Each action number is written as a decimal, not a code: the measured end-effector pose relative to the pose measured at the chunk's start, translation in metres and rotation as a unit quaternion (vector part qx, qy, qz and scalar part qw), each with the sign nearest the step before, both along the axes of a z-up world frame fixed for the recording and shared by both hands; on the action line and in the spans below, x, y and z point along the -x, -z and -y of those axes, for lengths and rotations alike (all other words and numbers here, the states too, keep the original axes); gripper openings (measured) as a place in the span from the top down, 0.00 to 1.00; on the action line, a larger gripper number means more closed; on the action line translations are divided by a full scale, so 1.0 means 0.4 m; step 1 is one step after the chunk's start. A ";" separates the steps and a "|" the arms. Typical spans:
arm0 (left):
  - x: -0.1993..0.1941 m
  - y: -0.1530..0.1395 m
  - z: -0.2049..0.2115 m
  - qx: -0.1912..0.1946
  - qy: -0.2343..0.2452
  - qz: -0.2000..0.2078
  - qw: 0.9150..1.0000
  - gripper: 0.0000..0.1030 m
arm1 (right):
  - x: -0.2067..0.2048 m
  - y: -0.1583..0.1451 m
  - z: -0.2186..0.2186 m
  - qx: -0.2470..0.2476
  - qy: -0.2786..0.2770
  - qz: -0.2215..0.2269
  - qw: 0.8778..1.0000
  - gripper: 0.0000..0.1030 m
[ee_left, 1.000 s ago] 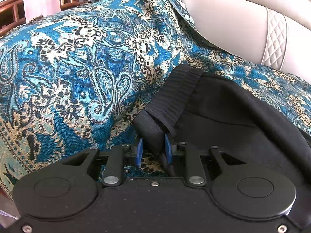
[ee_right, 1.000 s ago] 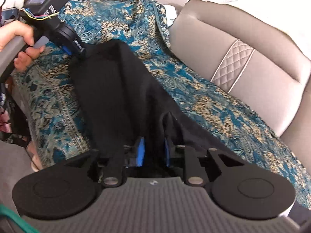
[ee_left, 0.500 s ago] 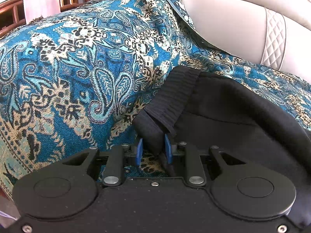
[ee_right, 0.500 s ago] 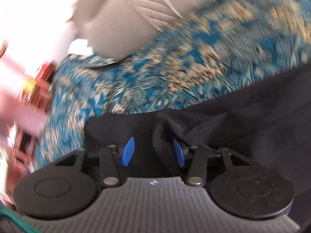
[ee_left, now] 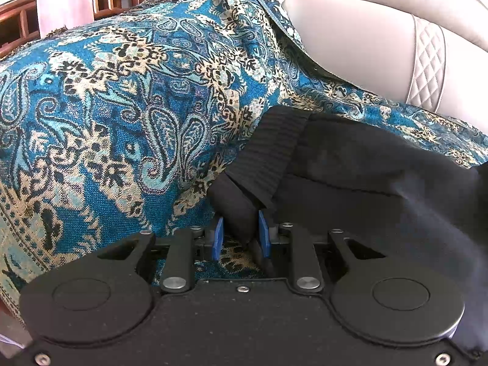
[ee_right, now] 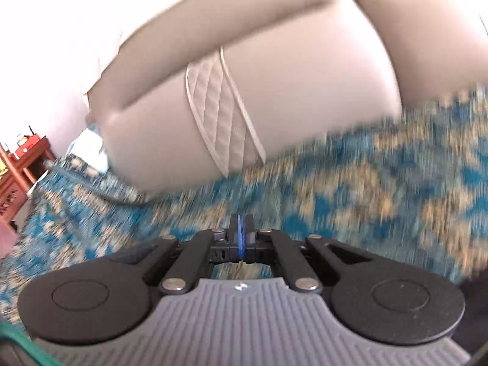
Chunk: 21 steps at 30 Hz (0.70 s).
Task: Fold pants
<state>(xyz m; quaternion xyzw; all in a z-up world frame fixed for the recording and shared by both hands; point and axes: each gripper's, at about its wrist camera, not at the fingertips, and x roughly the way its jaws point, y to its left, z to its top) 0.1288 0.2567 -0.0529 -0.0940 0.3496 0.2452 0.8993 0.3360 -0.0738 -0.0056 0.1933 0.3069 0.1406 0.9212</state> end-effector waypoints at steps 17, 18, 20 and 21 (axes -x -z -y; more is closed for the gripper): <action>0.005 0.005 0.006 -0.010 0.007 0.007 1.000 0.77 | 0.074 0.078 -0.156 0.241 -0.187 -0.044 0.951 0.88; 0.005 0.006 0.005 -0.009 0.007 0.008 1.000 0.77 | 0.075 0.063 -0.146 0.227 -0.168 -0.030 0.959 0.88; 0.005 0.007 0.005 -0.009 0.009 0.010 1.000 0.77 | 0.076 0.042 -0.132 0.216 -0.131 0.008 0.968 0.88; 0.004 0.008 0.005 -0.010 0.010 0.010 1.000 0.76 | 0.078 0.037 -0.130 0.215 -0.111 0.028 0.970 0.88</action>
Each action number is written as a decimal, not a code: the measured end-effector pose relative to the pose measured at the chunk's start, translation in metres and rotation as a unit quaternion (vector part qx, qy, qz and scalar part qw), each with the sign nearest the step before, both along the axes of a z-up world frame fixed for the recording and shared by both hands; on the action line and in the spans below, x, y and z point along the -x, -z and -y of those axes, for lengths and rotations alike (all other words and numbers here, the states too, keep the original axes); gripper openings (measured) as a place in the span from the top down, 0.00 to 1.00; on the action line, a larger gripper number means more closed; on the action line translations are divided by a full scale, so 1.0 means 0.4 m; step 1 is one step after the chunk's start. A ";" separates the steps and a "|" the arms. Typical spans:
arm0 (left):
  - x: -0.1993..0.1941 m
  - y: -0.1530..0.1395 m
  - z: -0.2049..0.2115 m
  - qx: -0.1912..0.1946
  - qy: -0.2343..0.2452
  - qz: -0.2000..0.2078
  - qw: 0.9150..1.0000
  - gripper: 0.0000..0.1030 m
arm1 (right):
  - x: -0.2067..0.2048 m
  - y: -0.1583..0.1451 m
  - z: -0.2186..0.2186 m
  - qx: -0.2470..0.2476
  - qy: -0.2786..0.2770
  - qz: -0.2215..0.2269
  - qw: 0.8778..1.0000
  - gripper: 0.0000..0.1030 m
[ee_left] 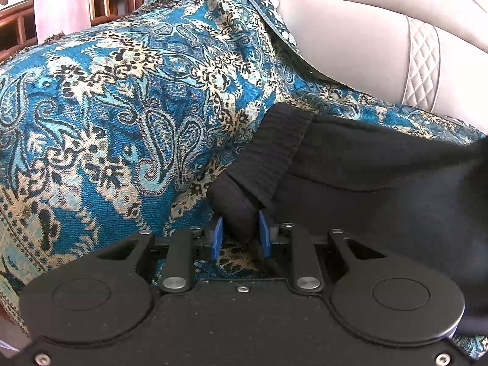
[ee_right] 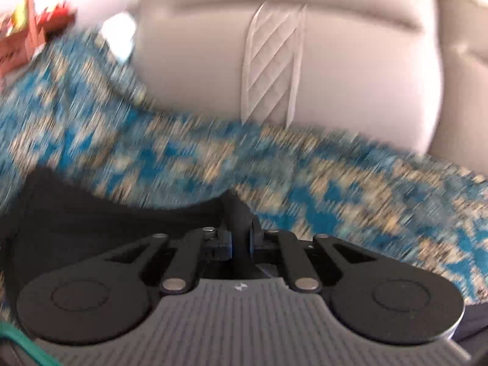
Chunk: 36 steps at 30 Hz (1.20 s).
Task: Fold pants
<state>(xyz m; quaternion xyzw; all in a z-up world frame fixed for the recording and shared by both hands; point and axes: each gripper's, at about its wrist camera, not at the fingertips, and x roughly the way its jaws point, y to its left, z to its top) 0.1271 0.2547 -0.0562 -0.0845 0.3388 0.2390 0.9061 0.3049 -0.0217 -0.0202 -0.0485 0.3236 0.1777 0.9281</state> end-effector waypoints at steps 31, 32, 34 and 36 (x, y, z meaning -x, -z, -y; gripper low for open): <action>-0.011 -0.136 0.066 -0.078 0.000 0.009 0.997 0.70 | 0.402 0.033 0.224 0.027 0.006 0.043 0.999 0.15; -0.016 -0.149 0.090 -0.079 0.008 0.017 0.997 0.70 | 0.397 0.029 0.267 0.033 0.036 0.045 0.998 0.15; -0.033 -0.163 0.134 -0.065 0.032 0.030 0.997 0.70 | 0.381 0.030 0.369 0.054 0.106 0.043 0.992 0.15; -0.064 -0.160 0.182 -0.055 0.061 0.028 0.996 0.69 | 0.363 0.032 0.462 0.082 0.171 0.033 0.981 0.15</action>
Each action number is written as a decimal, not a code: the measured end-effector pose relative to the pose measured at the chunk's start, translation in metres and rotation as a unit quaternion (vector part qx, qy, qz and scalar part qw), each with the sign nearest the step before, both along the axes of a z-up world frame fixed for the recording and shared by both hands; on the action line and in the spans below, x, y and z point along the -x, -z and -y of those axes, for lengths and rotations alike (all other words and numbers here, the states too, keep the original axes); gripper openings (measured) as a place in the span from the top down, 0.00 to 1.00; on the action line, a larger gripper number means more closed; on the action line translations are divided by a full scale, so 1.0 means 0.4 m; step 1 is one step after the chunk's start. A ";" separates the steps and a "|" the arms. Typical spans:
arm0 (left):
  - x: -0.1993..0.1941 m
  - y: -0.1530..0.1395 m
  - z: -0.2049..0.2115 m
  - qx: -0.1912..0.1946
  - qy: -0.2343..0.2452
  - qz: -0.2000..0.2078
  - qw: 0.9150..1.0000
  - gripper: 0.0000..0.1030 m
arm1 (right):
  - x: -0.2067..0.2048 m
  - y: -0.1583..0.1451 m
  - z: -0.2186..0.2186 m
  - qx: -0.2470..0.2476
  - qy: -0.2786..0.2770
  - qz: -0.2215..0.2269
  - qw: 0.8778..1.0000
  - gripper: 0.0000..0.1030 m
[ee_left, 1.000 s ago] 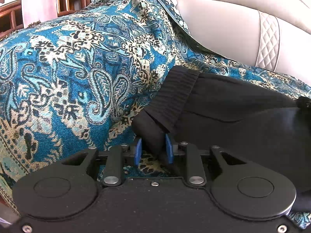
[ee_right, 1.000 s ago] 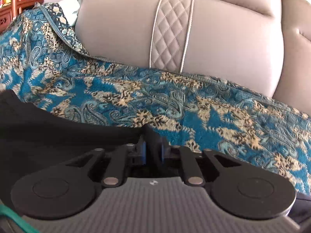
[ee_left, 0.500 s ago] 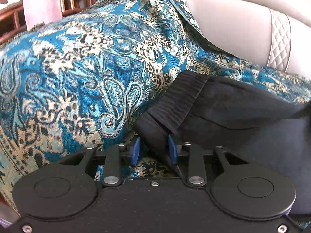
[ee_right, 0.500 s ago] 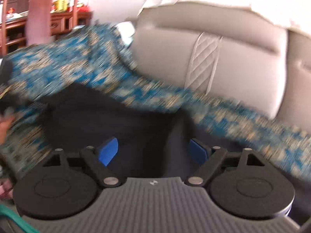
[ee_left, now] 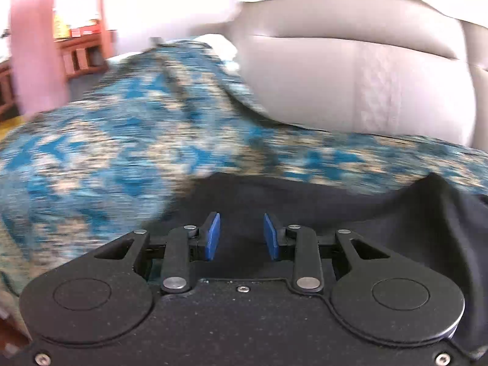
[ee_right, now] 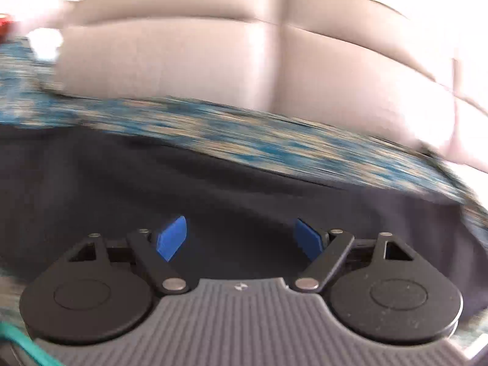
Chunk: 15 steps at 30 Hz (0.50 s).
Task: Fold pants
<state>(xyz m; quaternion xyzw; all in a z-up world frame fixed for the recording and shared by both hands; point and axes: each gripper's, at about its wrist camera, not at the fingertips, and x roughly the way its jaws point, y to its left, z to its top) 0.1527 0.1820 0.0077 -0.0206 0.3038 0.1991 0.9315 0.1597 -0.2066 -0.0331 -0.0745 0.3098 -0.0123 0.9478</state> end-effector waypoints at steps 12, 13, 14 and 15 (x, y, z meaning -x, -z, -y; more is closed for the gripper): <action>-0.151 0.137 0.139 -0.030 -0.006 -0.078 0.997 0.74 | 0.015 0.052 0.554 0.021 0.330 -0.035 0.943 0.15; -0.152 0.137 0.142 -0.033 -0.006 -0.080 0.996 0.74 | 0.029 0.050 0.580 0.012 0.346 -0.032 0.938 0.15; -0.150 0.137 0.144 -0.036 -0.007 -0.081 0.996 0.74 | 0.041 0.049 0.601 0.014 0.367 -0.032 0.930 0.15; -0.152 0.139 0.146 -0.040 -0.007 -0.082 0.996 0.74 | 0.049 0.051 0.615 0.026 0.386 -0.033 0.922 0.15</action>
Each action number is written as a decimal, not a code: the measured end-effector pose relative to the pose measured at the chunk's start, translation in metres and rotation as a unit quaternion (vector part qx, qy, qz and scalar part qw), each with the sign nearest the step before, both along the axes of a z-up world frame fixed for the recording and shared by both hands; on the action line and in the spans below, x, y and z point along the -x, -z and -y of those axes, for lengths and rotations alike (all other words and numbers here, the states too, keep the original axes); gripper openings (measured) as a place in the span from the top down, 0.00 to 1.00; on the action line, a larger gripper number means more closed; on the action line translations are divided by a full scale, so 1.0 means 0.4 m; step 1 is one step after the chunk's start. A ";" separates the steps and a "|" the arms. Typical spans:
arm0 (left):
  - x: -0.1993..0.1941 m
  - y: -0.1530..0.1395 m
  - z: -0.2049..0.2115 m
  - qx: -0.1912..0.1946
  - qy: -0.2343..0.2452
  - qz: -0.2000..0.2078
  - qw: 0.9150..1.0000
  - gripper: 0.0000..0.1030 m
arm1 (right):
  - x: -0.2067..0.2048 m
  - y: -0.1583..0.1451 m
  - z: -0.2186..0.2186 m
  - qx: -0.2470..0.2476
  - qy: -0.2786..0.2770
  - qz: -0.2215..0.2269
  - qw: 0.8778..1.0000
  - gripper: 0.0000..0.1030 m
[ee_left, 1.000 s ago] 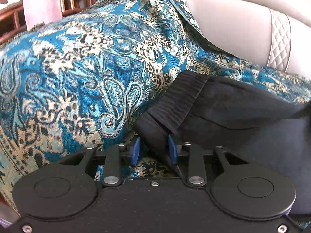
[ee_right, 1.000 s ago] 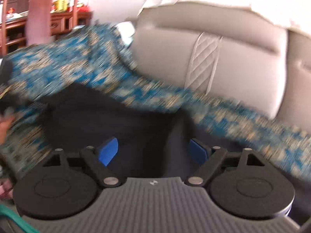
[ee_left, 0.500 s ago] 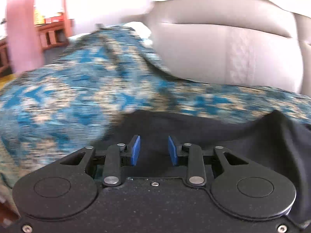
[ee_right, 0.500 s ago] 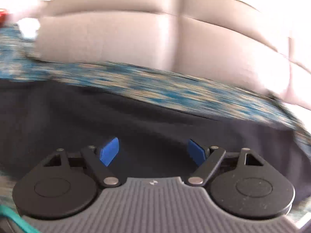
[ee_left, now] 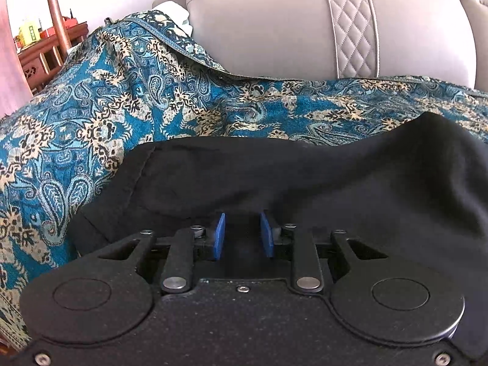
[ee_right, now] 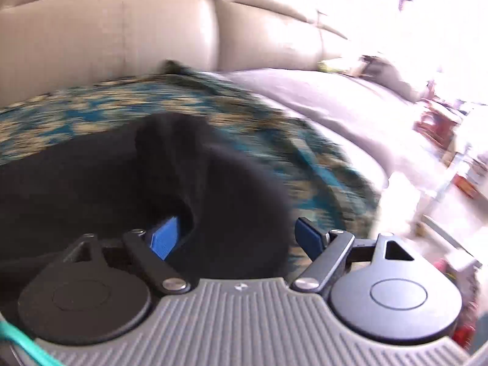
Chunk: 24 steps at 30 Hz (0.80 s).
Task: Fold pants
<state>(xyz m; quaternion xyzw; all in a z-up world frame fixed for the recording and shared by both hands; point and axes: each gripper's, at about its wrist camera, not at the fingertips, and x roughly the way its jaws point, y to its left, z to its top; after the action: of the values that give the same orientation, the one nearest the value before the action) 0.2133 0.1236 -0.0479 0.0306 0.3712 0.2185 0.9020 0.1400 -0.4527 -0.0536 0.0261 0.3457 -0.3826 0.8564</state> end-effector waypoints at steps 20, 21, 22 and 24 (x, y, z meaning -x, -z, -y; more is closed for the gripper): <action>0.003 0.014 0.016 -0.033 0.012 0.010 0.999 0.74 | -0.284 -0.056 -0.341 -0.185 -0.246 0.018 0.951 0.18; 0.004 0.015 0.017 -0.035 0.014 0.010 0.999 0.74 | -0.308 -0.038 -0.369 -0.180 -0.240 0.000 0.954 0.22; 0.006 0.016 0.018 -0.037 0.016 0.011 0.999 0.74 | -0.318 -0.026 -0.390 -0.167 -0.232 -0.009 0.958 0.34; 0.009 0.018 0.017 -0.038 0.020 0.014 0.999 0.74 | -0.324 -0.023 -0.425 -0.114 -0.235 -0.011 0.965 0.69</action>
<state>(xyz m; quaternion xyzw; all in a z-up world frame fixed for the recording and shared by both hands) 0.2098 0.1167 -0.0550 0.0692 0.3492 0.2147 0.9095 0.2697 -0.2825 -0.0443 0.0375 0.3929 -0.1286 0.9098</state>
